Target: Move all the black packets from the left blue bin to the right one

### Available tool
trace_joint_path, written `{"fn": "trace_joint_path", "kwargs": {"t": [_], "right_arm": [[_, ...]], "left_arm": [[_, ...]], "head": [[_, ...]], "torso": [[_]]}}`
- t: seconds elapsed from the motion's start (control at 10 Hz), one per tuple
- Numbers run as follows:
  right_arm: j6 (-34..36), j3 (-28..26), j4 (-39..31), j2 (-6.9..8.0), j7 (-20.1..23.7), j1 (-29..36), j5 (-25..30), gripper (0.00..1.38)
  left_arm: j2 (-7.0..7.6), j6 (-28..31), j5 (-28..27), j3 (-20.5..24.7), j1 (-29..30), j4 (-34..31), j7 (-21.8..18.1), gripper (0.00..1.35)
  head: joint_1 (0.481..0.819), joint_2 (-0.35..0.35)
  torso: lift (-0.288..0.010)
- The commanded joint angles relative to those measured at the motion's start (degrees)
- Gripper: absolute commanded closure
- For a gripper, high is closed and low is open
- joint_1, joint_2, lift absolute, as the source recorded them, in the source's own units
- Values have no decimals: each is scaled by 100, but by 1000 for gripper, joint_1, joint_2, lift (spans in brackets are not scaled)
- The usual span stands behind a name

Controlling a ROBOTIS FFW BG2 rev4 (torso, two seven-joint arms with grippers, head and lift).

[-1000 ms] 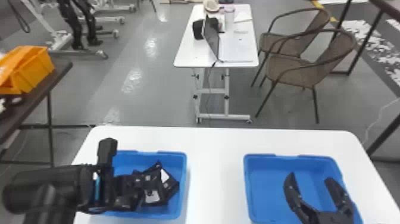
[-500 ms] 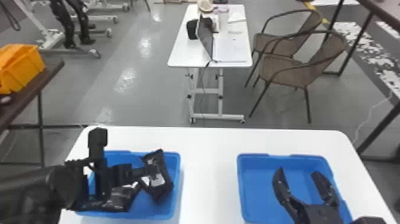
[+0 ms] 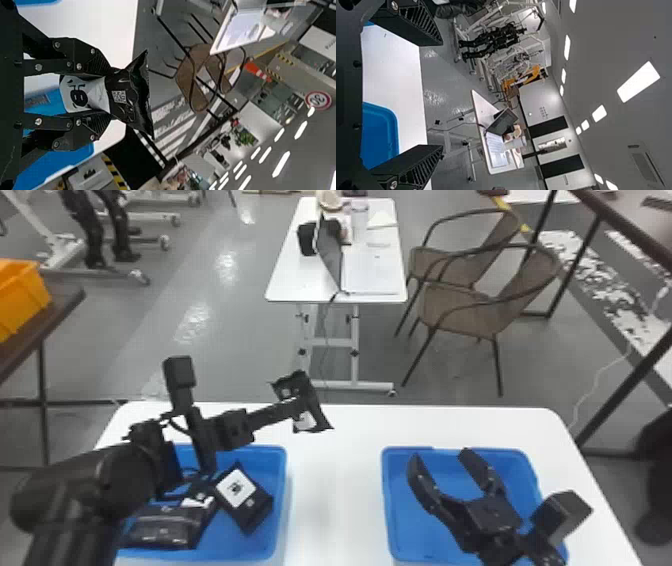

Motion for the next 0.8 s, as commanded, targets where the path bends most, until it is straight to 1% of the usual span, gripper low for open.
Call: {"fn": "trace_joint_path", "kwargs": {"t": [0.0, 0.1, 0.2, 0.4, 0.5, 0.6, 0.7], "right_arm": [[236, 0, -4, -9, 127, -185, 18, 104], [280, 0, 13, 9, 144, -247, 89, 107], [297, 0, 40, 18, 179, -308, 142, 107], [324, 0, 163, 18, 285, -484, 124, 107], [324, 0, 224, 18, 355, -563, 142, 107], [324, 0, 259, 27, 390, -634, 150, 104], [332, 0, 286, 35, 434, -695, 185, 102]], "left_arm": [[0, -421, 351, -412, -278, 543, -321, 831], [-26, -606, 509, -649, -401, 798, -585, 831], [-79, -720, 500, -763, -489, 929, -866, 831], [-193, -852, 571, -816, -586, 1096, -1350, 831], [-211, -914, 579, -825, -612, 1132, -1508, 831], [-184, -905, 702, -851, -621, 1176, -1517, 831], [-158, -949, 1019, -992, -647, 1325, -1543, 831]], "head": [[695, -2], [695, -26], [695, -53], [695, -91], [695, -96], [695, -102], [695, -103]], "torso": [[0], [0], [0], [0], [0], [0], [0]]}}
